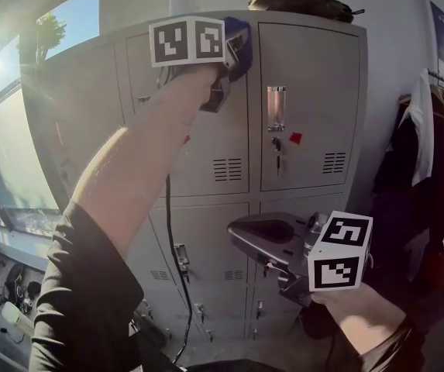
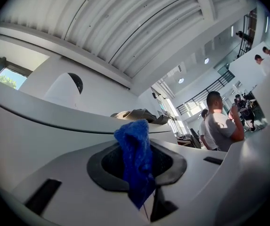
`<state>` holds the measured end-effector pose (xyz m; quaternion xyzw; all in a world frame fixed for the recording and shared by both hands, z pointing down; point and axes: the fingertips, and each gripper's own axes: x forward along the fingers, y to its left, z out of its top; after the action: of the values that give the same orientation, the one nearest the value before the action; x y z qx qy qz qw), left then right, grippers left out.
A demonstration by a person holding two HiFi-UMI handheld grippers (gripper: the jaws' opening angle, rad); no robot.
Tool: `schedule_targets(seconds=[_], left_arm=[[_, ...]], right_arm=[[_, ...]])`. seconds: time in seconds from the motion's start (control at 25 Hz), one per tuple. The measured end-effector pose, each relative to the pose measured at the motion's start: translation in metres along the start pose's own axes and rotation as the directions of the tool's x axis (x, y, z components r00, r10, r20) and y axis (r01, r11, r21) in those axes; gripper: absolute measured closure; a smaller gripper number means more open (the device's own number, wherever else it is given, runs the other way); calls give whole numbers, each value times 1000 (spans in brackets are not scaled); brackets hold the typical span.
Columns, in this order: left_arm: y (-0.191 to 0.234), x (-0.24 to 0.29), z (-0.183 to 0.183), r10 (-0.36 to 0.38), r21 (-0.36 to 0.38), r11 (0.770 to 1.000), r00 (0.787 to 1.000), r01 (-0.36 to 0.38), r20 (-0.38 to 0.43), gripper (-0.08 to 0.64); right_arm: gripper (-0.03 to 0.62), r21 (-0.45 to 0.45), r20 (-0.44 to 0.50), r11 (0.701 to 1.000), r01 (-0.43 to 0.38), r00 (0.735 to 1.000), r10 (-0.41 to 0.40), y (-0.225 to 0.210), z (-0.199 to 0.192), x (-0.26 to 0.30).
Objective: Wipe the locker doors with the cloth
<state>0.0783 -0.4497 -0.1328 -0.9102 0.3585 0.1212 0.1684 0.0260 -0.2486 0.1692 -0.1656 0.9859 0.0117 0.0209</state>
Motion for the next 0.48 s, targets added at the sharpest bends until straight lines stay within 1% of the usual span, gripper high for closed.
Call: schedule_targets(seconds=[0.16,0.28,0.36,0.48], left_arm=[[-5,-6,-2,-24,-18,1000,1000,24,3,456],[4,-33,1,-26,-1,1000,1000,26,4,456],[21,-58,7,6,12,1000,1000,-6,8,456],[57,-100,14,81,30,996,997,-82,10,456]], right_arm=[[595,12,-3,1000,10,1000,-10,-2,-4,0],[595,19,-8,1000,-15,1000,15,1,-2,10],[595,20,-8,999,-43,999,43,6,3,22],[595,15,-11,996,-91,996,91,17,8,42]])
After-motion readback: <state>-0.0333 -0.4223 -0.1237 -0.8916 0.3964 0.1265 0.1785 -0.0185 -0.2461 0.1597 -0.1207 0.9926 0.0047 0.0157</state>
